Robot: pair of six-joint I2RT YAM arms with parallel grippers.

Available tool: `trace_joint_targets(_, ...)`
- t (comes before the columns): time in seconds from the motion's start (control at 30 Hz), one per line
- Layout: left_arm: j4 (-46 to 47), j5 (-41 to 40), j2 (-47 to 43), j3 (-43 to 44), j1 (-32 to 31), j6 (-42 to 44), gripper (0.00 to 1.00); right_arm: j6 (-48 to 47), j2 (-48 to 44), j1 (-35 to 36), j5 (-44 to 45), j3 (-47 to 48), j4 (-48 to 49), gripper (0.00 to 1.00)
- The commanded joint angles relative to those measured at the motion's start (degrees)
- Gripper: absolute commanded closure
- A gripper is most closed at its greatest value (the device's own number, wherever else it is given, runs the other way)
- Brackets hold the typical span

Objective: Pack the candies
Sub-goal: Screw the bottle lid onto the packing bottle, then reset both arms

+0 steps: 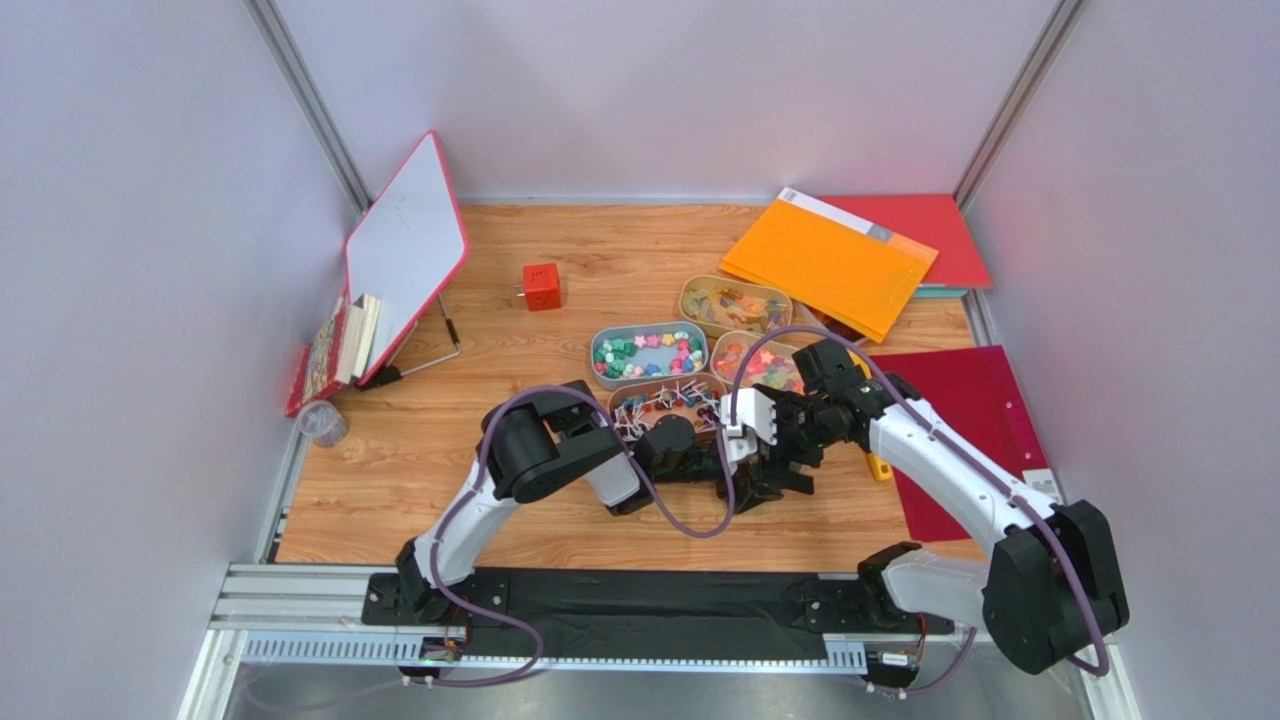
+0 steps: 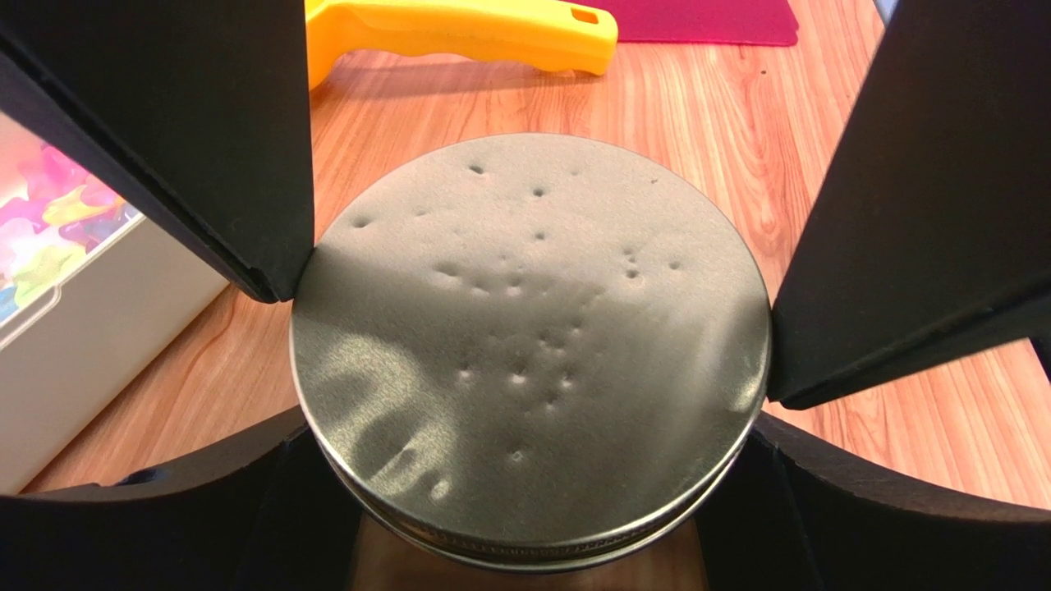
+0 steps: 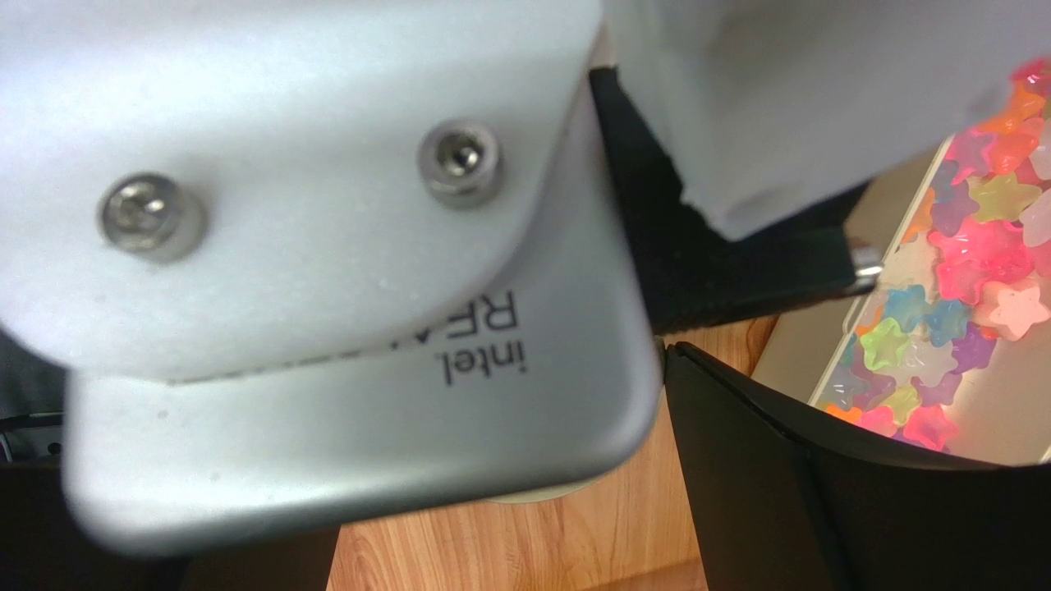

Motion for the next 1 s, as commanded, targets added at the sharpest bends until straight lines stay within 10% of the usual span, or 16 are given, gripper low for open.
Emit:
trace_joint_targets(0.0, -33.34, -5.78, 7.1, -3.04, 1.4, 4.01, 0.48, 0.94, 0.52, 0.74, 3.7, -0.22, -5.82, 0.07)
trace_joint_targets(0.1, -33.08, -5.16, 6.66, -3.66, 1.23, 4.98, 0.26, 0.32, 1.05, 0.82, 3.0, 2.5, -4.51, 0.04)
trace_joint_targets(0.13, -33.08, -5.07, 6.57, -3.83, 1.23, 5.07, 0.02, 0.5, 1.4, 0.82, 2.65, 4.16, -4.24, 0.03)
trace_joint_targets(0.67, -32.99, -5.25, -1.25, -8.93, -1.67, 7.53, 0.0, 3.66, 0.26, 0.74, 2.2, 8.57, -4.59, 0.0)
trace_joint_targets(0.97, -42.38, -3.93, -24.85, -16.66, -2.2, 7.62, 0.0, 11.89, -2.28, -4.62, 6.6, 14.98, -5.74, 0.0)
